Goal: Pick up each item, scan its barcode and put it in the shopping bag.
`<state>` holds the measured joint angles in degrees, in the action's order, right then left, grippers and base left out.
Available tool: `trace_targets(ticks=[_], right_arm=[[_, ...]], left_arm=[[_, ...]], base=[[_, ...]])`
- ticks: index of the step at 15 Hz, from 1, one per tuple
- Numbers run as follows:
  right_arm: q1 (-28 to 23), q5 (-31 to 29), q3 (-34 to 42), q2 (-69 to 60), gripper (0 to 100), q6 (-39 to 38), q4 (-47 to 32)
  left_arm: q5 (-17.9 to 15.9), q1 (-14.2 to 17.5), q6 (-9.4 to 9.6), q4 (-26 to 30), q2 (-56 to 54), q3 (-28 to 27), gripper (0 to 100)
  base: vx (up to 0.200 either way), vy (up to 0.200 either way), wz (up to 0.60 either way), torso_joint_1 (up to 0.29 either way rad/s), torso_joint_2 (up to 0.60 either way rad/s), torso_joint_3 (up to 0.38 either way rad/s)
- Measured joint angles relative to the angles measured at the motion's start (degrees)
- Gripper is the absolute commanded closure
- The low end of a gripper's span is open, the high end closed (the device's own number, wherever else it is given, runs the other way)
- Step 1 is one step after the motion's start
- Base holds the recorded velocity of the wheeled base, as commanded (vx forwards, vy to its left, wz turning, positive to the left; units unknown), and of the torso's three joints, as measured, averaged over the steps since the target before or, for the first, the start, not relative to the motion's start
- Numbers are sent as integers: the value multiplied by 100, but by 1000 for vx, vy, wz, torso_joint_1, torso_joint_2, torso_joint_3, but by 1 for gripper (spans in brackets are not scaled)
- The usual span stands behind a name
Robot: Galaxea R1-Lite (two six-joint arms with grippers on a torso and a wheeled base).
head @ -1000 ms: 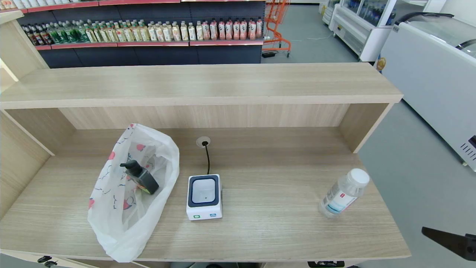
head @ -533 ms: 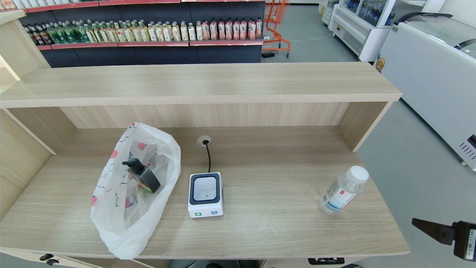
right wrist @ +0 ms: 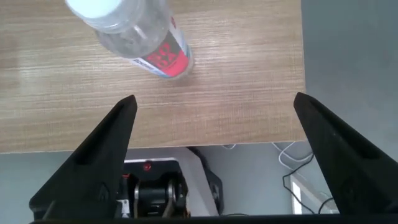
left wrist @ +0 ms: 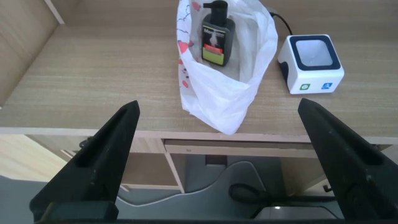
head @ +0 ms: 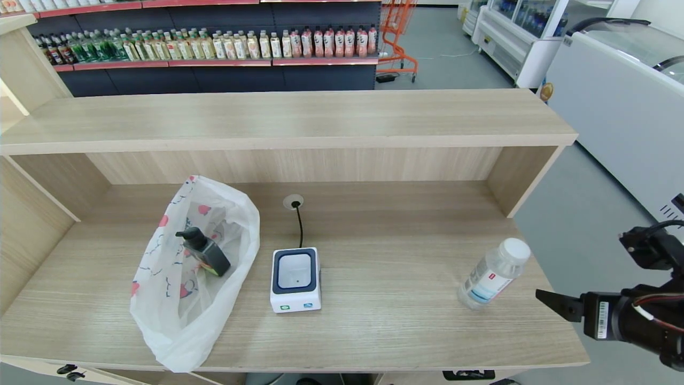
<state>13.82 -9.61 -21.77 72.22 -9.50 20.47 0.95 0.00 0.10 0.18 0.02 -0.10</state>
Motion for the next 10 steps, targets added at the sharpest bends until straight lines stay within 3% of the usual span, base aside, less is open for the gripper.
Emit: trace_targets(ticks=[4,10], right_arm=[[560,-449,24,610,0,247,660],[679,-464,122,1336,0,696,1724]], left_arm=[[-2,0,0,0,0,0,0],[-2,0,0,0,0,0,0]], base=[[0,0,0,0,0,0],[0,0,0,0,0,0]])
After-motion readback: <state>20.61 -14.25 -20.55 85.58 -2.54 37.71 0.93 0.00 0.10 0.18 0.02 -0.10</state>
